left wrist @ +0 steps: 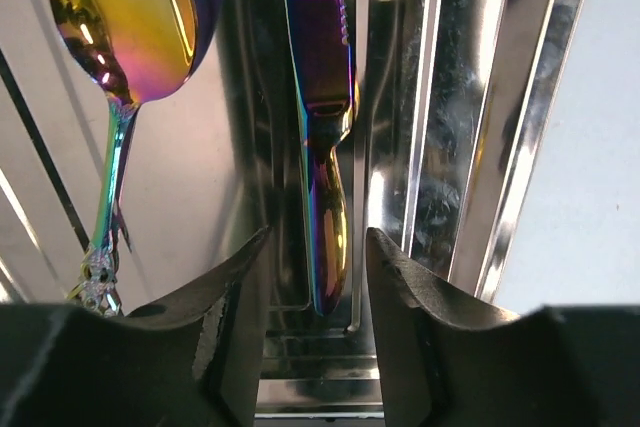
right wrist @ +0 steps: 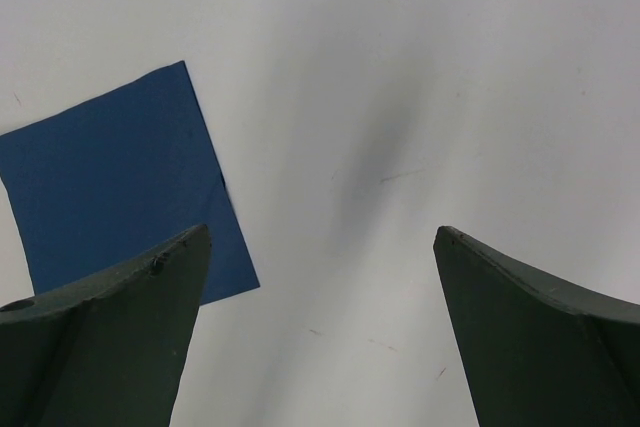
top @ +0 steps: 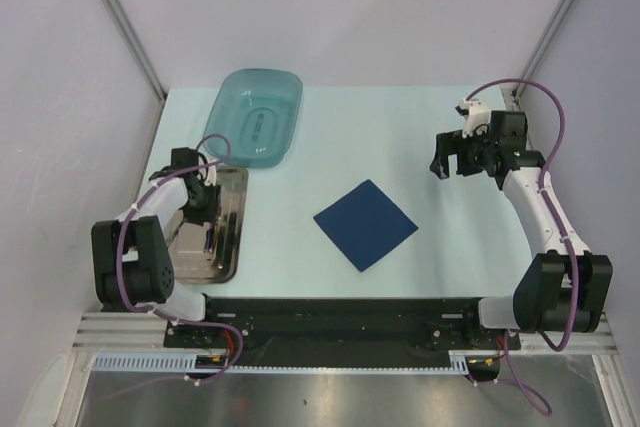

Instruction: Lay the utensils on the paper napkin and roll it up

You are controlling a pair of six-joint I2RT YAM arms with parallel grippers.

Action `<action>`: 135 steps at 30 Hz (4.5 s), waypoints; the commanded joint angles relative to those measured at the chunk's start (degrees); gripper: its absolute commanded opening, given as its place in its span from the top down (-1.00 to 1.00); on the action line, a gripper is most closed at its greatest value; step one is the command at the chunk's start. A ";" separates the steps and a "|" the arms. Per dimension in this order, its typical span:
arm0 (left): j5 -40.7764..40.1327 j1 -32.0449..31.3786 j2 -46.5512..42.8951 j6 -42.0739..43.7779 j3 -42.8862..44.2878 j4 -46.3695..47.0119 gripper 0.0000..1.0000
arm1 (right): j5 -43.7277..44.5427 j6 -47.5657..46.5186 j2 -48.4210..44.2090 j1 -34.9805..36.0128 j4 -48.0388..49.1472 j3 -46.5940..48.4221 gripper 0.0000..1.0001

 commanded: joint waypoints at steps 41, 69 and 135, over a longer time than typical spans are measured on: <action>3.31 -0.90 8.36 -4.83 4.74 1.12 1.00 | 3.11 -3.37 2.88 -0.97 -2.61 3.69 -0.99; 10.78 -16.62 -0.18 -14.49 7.11 -3.12 1.00 | 3.63 -3.72 1.83 -1.05 -4.10 2.64 -0.99; 0.94 -53.90 40.96 -53.78 50.36 0.49 1.00 | 8.03 -2.76 -7.49 -2.46 -14.82 0.18 -0.99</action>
